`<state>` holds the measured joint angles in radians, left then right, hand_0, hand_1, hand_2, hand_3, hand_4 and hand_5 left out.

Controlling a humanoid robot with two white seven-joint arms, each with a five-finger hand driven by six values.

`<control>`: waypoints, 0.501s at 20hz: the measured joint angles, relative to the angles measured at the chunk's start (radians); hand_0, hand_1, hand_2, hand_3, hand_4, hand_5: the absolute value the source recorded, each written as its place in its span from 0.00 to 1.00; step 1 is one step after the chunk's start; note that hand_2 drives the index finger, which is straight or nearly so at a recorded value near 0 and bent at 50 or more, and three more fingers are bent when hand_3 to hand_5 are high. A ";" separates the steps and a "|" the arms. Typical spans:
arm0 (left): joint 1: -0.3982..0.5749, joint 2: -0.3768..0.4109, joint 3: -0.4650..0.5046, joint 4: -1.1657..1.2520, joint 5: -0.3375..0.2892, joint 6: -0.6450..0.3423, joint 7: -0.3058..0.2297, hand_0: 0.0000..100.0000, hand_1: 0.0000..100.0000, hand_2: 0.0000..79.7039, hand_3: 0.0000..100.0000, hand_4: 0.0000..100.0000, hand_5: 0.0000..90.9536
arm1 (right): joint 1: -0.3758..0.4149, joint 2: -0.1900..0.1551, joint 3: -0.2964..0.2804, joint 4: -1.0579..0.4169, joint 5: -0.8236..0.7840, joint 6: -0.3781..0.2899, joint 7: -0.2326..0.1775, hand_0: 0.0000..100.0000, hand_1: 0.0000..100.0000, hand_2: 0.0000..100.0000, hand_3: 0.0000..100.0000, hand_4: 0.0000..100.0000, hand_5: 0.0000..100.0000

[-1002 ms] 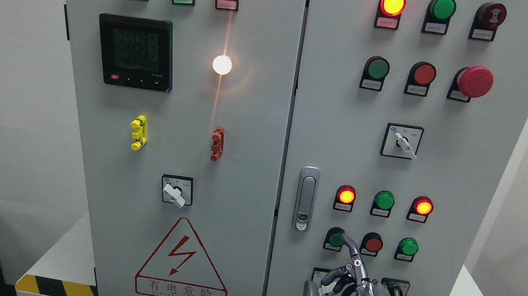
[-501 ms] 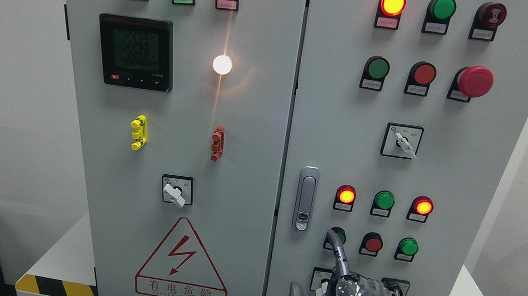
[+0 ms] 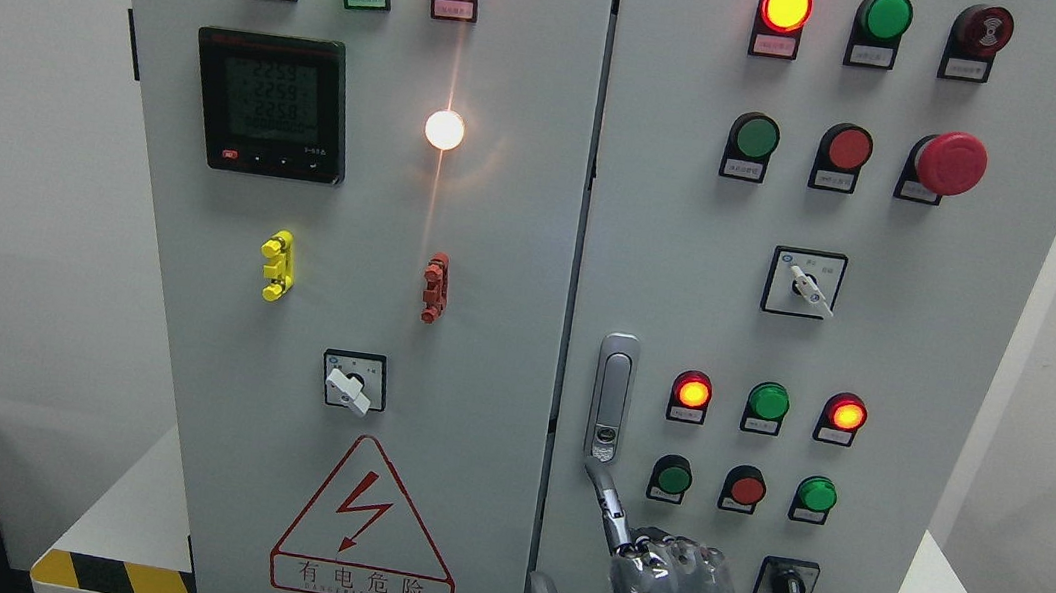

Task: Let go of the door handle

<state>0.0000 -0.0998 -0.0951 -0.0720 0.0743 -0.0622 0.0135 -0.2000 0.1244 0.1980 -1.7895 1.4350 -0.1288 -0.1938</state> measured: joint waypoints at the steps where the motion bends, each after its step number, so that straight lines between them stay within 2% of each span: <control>1: 0.000 0.000 0.000 0.000 0.000 0.000 0.000 0.12 0.56 0.00 0.00 0.00 0.00 | -0.006 0.000 0.001 0.007 0.010 0.012 -0.002 0.36 0.22 0.00 1.00 1.00 1.00; 4: 0.000 0.000 0.000 0.000 0.000 0.000 0.000 0.12 0.56 0.00 0.00 0.00 0.00 | -0.025 0.001 0.003 0.026 0.034 0.062 -0.016 0.36 0.22 0.00 1.00 1.00 1.00; 10: 0.000 0.000 0.000 0.000 0.000 0.000 0.000 0.12 0.56 0.00 0.00 0.00 0.00 | -0.044 0.002 0.007 0.053 0.055 0.092 -0.019 0.36 0.22 0.00 1.00 1.00 1.00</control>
<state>0.0000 -0.0998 -0.0951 -0.0720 0.0743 -0.0622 0.0135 -0.2441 0.1260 0.2046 -1.7369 1.4905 -0.0368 -0.2124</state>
